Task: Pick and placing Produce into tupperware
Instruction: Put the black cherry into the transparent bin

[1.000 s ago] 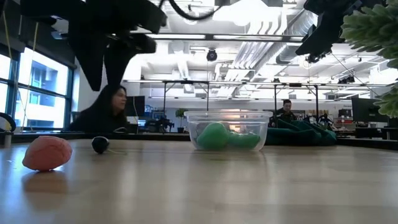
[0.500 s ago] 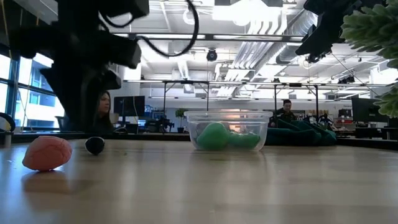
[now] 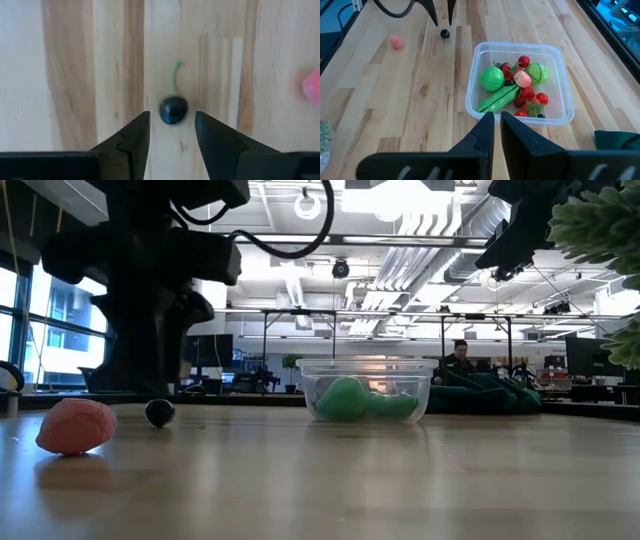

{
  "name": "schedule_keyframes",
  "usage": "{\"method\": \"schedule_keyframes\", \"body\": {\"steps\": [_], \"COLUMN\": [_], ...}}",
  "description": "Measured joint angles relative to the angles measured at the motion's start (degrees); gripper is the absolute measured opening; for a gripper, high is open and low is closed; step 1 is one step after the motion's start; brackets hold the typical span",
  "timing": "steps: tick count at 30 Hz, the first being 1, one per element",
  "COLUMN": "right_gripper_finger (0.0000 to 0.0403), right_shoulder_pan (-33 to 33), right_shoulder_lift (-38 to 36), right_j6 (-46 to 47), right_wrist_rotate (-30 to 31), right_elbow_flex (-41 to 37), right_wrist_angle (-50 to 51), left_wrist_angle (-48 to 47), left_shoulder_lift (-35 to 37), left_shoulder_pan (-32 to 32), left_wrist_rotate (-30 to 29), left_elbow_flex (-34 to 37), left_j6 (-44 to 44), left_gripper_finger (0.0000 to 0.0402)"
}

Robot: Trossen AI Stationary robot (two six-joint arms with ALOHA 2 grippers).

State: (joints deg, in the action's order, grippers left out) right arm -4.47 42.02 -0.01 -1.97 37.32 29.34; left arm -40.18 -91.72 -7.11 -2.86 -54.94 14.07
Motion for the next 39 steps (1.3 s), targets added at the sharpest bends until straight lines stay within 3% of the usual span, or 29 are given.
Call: {"method": "schedule_keyframes", "body": {"steps": [13,24,39], "right_gripper_finger": [0.0024,0.0024,0.0024], "right_shoulder_pan": [0.0,0.02,0.0], "right_shoulder_lift": [0.01,0.02,0.02], "right_j6": [0.0,-0.01,0.0], "right_wrist_rotate": [0.01,0.0,-0.01], "right_elbow_flex": [0.0,0.0,-0.01], "right_wrist_angle": [0.0,0.0,0.0], "left_wrist_angle": [1.48,2.04,3.16], "left_shoulder_lift": [-0.65,-5.54,-5.68], "left_shoulder_pan": [0.0,0.01,0.02], "left_wrist_rotate": [-0.42,1.81,0.25], "left_elbow_flex": [0.0,-0.02,-0.02], "left_j6": [-4.58,-4.74,-4.83], "left_gripper_finger": [0.0147,0.0147,0.0147]}}
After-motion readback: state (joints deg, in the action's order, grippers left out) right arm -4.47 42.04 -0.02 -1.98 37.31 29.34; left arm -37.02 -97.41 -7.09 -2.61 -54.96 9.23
